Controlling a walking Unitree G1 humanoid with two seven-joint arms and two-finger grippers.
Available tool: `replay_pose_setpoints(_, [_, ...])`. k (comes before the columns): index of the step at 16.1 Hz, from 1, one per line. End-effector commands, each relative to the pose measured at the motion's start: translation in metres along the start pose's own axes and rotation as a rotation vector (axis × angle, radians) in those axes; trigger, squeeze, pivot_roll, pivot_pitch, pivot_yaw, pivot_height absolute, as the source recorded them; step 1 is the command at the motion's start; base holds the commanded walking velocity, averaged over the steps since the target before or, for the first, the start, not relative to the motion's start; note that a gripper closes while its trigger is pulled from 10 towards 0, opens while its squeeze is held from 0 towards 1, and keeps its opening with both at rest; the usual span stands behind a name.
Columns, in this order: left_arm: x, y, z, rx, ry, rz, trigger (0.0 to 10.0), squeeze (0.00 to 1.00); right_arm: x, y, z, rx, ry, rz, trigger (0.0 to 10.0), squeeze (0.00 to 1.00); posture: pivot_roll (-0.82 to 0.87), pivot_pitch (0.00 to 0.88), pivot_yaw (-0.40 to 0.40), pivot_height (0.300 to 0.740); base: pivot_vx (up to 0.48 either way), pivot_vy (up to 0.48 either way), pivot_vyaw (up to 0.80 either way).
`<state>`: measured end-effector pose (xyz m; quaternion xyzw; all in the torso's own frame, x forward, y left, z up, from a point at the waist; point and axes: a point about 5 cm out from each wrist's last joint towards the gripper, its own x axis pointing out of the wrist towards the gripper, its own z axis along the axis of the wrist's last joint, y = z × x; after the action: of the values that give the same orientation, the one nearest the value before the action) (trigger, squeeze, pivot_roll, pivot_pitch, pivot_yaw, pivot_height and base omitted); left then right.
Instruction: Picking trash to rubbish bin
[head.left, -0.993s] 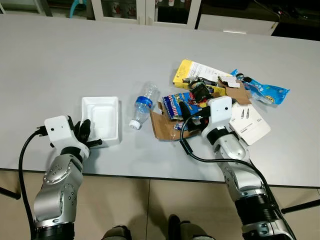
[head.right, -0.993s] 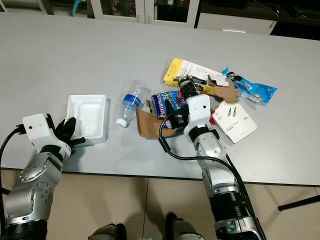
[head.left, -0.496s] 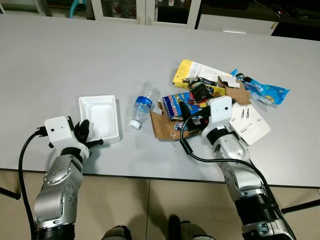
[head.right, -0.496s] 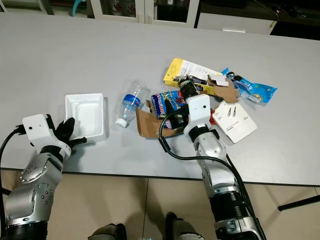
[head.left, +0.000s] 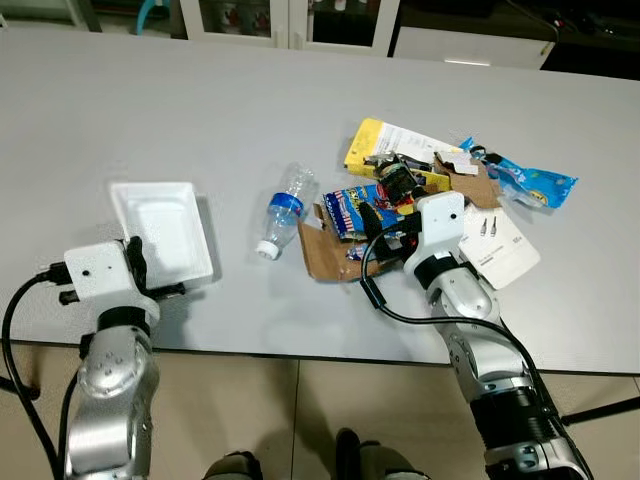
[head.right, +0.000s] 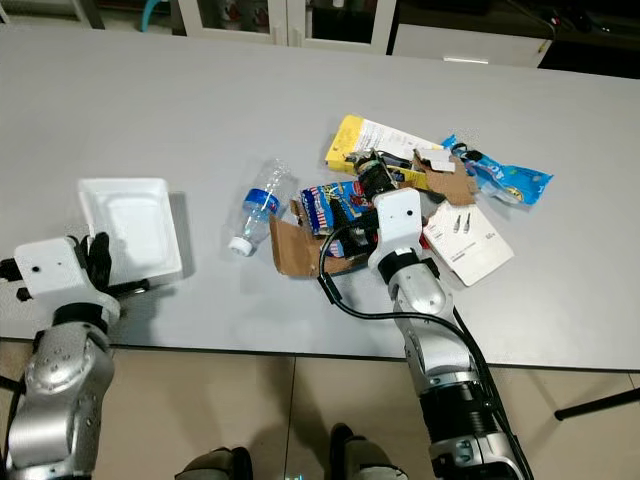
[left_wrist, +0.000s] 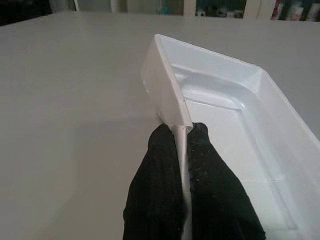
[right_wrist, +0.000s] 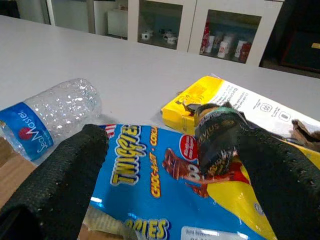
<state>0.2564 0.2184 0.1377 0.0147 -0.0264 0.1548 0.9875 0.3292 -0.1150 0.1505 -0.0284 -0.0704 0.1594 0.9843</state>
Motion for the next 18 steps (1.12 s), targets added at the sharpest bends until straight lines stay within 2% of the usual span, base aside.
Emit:
replay_pose_setpoints(1, [-0.005, -0.004, -0.002, 0.007, 0.0, 0.005, 10.0, 0.0, 0.003, -0.006, 0.003, -0.004, -0.007, -0.009, 10.0, 0.0, -0.02, 0.161, -0.047, 0.74, 0.0, 0.0, 0.0])
replay_pose_setpoints(5, [-0.015, -0.009, -0.001, 0.039, -0.027, 0.001, 10.0, 0.0, 0.014, -0.005, -0.001, 0.051, 0.049, 0.048, 10.0, 0.0, -0.01, 0.161, -0.047, 0.74, 0.0, 0.0, 0.0])
replay_pose_setpoints(6, [-0.02, -0.007, -0.004, 0.055, -0.02, 0.005, 10.0, 0.0, 0.018, -0.002, -0.005, 0.068, 0.095, 0.084, 10.0, 0.0, -0.01, 0.161, -0.047, 0.74, 0.0, 0.0, 0.0])
replay_pose_setpoints(8, [-0.027, -0.005, -0.007, 0.062, -0.011, 0.0, 10.0, 0.0, 0.023, 0.001, -0.007, 0.089, 0.122, 0.114, 10.0, 0.0, -0.01, 0.161, -0.047, 0.74, 0.0, 0.0, 0.0])
replay_pose_setpoints(11, [-0.036, -0.009, -0.008, 0.079, -0.008, -0.032, 10.0, 0.0, 0.029, 0.004, -0.006, 0.04, 0.125, 0.132, 10.0, 0.0, 0.02, 0.168, -0.049, 0.74, 0.0, 0.0, 0.0])
replay_pose_setpoints(13, [-0.037, -0.01, -0.01, 0.067, 0.005, -0.029, 10.0, 0.0, 0.033, 0.004, -0.005, 0.056, 0.125, 0.14, 10.0, 0.0, 0.02, 0.168, -0.049, 0.74, 0.0, 0.0, 0.0])
replay_pose_setpoints(16, [-0.036, -0.015, -0.01, 0.053, 0.007, -0.047, 10.0, 0.0, 0.027, 0.013, -0.024, 0.03, 0.25, 0.23, 10.0, 0.0, 0.03, 0.17, -0.047, 0.74, 0.0, 0.0, 0.0])
replay_pose_setpoints(18, [-0.036, -0.016, -0.009, 0.053, 0.006, -0.047, 10.0, 0.0, 0.023, 0.016, -0.032, -0.004, 0.278, 0.261, 10.0, 0.0, 0.03, 0.173, -0.047, 0.74, 0.0, 0.0, 0.0])
